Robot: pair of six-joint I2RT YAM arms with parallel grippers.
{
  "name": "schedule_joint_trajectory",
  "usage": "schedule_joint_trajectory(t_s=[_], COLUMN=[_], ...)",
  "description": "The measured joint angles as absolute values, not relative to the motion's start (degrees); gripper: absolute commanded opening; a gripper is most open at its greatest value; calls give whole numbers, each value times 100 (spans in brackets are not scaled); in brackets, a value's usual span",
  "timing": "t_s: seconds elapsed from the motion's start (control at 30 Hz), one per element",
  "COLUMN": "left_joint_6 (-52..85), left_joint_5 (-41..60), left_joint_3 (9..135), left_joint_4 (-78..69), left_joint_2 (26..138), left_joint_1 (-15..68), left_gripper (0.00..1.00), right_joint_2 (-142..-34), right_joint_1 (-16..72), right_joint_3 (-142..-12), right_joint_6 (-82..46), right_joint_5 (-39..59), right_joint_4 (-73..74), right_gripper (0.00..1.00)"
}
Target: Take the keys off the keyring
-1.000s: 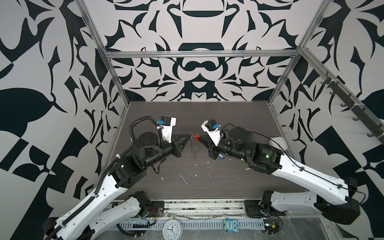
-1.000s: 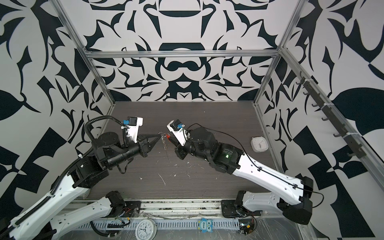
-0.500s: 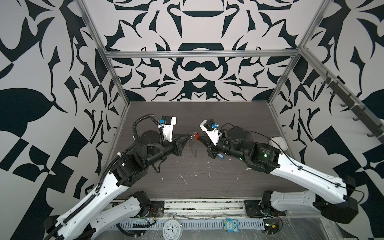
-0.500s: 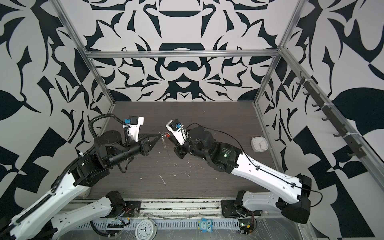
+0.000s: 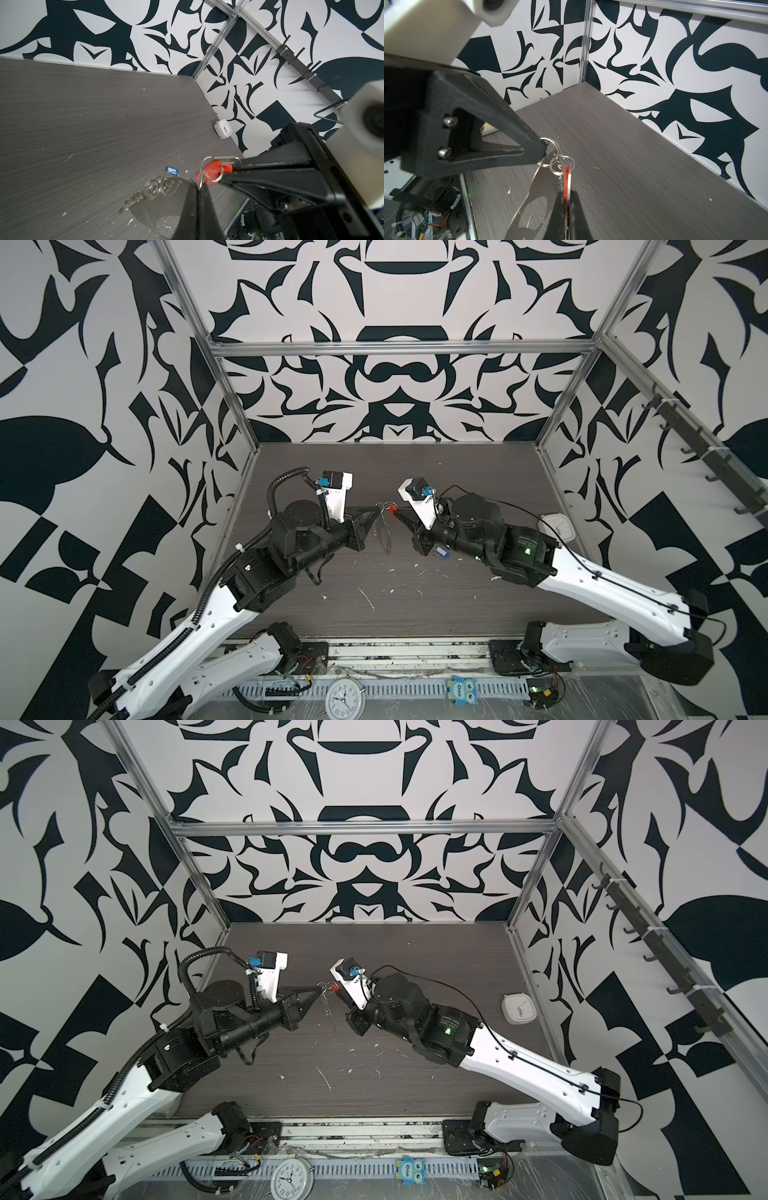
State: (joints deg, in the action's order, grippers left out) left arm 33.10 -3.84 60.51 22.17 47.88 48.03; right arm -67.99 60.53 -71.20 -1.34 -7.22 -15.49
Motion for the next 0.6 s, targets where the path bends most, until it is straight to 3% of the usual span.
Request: schedule_joint_trajectory(t_s=[0.6], left_joint_6=[3301], left_joint_5=[-526], left_joint_3=[6051], left_joint_4=[2215], left_joint_2=[4838], left_joint_1=[4847], left_gripper=[0], right_joint_2=[-6831], right_joint_1=[6053], right_joint_3=[-7120], right_joint_6=[-126], right_joint_5=[-786], right_joint_4=[-1525], right_gripper=[0])
